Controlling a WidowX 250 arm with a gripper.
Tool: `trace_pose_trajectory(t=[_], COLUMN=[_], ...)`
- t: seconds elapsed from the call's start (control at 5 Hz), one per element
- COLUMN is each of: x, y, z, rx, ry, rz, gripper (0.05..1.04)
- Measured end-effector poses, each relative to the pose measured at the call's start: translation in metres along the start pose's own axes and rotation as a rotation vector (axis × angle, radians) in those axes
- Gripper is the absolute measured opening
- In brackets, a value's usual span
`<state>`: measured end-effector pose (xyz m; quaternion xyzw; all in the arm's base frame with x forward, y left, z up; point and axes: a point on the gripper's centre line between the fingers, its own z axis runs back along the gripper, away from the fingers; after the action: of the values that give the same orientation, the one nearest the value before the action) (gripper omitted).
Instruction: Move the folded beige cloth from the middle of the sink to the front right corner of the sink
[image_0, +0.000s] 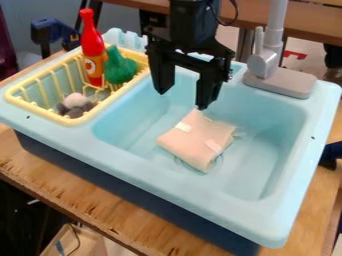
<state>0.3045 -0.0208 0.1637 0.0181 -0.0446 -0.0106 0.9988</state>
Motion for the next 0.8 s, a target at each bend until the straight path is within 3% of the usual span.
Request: trace_pose_trajectory(t=[0.6, 0.8], x=[0.007, 0.009], y=[-0.004, 0.005], z=[-0.044, -0.063], rx=[-0.034, -0.054], ry=[0.083, 0.146], rz=[-0.051, -0.040], gripper=[1.000, 1.000])
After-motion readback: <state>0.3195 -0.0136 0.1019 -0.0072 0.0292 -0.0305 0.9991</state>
